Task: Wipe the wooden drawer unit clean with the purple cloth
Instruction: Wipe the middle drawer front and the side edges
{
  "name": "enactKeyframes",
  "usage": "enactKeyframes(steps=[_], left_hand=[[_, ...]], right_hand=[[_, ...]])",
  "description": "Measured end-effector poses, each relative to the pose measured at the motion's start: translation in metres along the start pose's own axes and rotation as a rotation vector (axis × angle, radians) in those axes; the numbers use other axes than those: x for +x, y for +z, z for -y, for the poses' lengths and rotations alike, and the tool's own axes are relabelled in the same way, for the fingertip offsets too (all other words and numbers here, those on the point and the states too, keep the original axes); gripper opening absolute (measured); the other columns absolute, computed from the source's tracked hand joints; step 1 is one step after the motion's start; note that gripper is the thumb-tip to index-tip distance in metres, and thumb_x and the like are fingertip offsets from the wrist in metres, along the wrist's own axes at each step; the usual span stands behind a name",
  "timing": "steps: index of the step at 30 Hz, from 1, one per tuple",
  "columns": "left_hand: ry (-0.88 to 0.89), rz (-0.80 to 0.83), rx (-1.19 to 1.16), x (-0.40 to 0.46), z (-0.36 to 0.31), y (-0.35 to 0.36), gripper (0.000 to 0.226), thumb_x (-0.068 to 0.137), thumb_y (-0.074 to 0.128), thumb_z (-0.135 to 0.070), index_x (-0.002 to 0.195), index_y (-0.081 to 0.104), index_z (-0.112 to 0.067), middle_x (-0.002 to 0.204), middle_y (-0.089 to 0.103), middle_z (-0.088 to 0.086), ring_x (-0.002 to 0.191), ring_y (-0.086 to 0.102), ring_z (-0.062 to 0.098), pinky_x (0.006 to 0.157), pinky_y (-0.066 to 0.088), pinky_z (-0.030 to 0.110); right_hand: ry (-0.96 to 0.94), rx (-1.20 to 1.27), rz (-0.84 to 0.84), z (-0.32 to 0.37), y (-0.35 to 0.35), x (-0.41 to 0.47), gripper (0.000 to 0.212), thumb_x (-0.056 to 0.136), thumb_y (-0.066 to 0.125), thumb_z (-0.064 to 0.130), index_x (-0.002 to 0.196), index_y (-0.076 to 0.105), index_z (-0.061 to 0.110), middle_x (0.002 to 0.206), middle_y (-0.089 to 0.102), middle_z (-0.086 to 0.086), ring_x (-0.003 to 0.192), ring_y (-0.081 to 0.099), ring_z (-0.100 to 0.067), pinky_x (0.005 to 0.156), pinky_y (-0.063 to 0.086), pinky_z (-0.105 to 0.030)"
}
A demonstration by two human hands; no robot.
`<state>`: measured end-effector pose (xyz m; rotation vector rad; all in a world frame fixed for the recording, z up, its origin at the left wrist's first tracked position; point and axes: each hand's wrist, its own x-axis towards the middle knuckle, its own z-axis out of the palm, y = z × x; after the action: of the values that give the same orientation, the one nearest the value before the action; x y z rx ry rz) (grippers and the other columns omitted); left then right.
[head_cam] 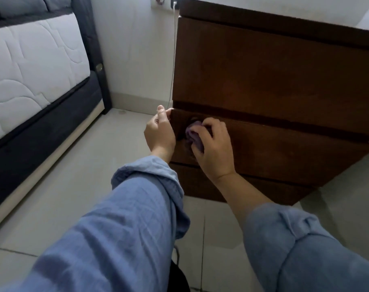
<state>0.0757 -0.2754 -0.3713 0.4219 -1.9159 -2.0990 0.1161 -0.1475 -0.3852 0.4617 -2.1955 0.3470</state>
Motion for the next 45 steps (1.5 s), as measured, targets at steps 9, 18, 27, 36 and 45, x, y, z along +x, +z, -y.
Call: enactKeyframes(steps=[9, 18, 27, 36, 45], left_hand=[[0.046, -0.094, -0.068, 0.007, 0.016, 0.004, 0.047, 0.086, 0.036, -0.047, 0.094, 0.077, -0.027, 0.080, 0.070, -0.013, 0.092, 0.067, 0.015, 0.094, 0.050, 0.035], [0.162, -0.035, 0.074, 0.017, 0.024, 0.008, 0.047, 0.083, 0.040, -0.046, 0.114, 0.072, -0.029, 0.104, 0.072, -0.015, 0.096, 0.064, 0.002, 0.084, 0.045, 0.017], [0.260, -0.080, 0.259, -0.002, 0.023, 0.015, 0.057, 0.083, 0.035, -0.043, 0.134, 0.056, -0.029, 0.125, 0.067, -0.003, 0.111, 0.062, 0.018, 0.096, 0.049, 0.035], [0.820, 0.051, 0.843, -0.041, 0.013, 0.034, 0.056, 0.078, 0.053, -0.019, 0.133, 0.049, -0.012, 0.137, 0.048, 0.010, 0.127, 0.046, 0.027, 0.111, 0.025, 0.045], [1.042, 0.254, 0.906, -0.058, 0.012, 0.078, 0.051, 0.081, 0.043, -0.022, 0.129, 0.060, -0.017, 0.131, 0.061, -0.002, 0.122, 0.053, 0.013, 0.104, 0.029, 0.031]], right_hand=[[-0.587, -0.565, 0.161, -0.040, 0.077, -0.012, 0.055, 0.077, 0.057, 0.029, 0.129, 0.042, 0.022, 0.131, 0.043, -0.002, 0.118, 0.036, -0.020, 0.091, 0.030, -0.037], [-0.582, -0.509, 0.150, -0.096, 0.054, -0.042, 0.041, 0.085, 0.052, 0.020, 0.126, 0.055, 0.027, 0.129, 0.040, 0.002, 0.112, 0.042, -0.019, 0.081, 0.026, -0.037], [-0.729, -0.606, 0.170, -0.101, 0.056, -0.023, 0.038, 0.092, 0.043, 0.026, 0.129, 0.049, 0.025, 0.130, 0.040, 0.003, 0.113, 0.040, -0.017, 0.087, 0.030, -0.035], [-0.761, -0.490, 0.372, -0.157, -0.039, -0.042, 0.040, 0.090, 0.034, 0.019, 0.124, 0.055, 0.023, 0.125, 0.047, -0.004, 0.106, 0.047, -0.026, 0.085, 0.032, -0.039], [-0.547, -0.555, 0.192, -0.162, -0.022, -0.052, 0.042, 0.086, 0.044, 0.026, 0.128, 0.043, 0.024, 0.126, 0.039, -0.002, 0.109, 0.040, -0.025, 0.087, 0.031, -0.040]])
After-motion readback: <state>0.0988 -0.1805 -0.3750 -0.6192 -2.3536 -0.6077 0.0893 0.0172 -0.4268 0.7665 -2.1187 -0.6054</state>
